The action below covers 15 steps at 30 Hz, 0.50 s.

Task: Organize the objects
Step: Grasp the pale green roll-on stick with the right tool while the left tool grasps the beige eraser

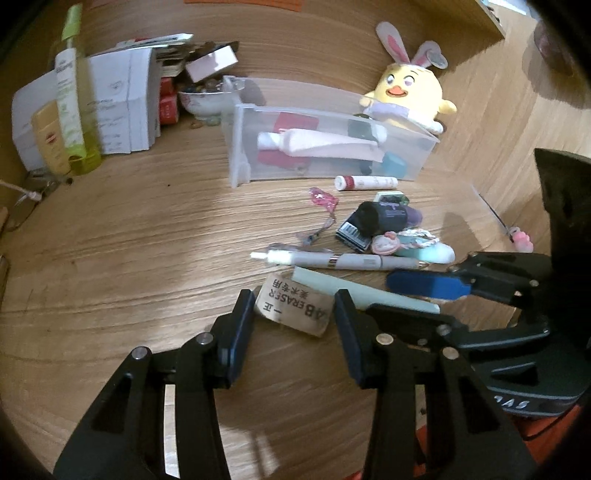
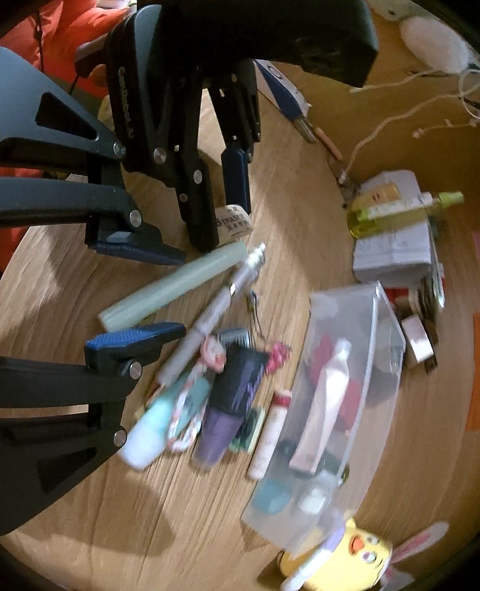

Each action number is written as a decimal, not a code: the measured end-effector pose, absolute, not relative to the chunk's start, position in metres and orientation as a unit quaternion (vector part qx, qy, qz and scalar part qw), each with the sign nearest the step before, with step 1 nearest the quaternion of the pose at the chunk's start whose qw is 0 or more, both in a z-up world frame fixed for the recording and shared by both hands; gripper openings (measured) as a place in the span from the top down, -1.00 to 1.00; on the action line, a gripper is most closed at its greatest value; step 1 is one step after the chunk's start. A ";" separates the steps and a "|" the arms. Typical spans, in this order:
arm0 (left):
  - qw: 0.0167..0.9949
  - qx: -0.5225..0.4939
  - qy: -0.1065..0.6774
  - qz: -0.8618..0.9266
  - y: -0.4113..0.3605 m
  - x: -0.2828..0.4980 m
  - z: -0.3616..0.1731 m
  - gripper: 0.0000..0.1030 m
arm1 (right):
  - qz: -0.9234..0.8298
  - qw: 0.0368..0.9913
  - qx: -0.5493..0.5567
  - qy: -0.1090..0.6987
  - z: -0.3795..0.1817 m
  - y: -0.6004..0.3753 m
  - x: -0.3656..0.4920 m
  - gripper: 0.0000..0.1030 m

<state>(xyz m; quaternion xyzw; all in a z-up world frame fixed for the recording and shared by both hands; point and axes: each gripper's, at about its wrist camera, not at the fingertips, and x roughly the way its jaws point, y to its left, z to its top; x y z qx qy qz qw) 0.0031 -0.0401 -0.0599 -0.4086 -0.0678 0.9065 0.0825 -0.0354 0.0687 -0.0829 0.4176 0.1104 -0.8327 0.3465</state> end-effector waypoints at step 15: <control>0.073 -0.388 -0.096 0.914 -0.049 0.006 -0.044 0.16 | -0.829 0.370 0.407 0.103 -0.080 0.062 -0.036 0.72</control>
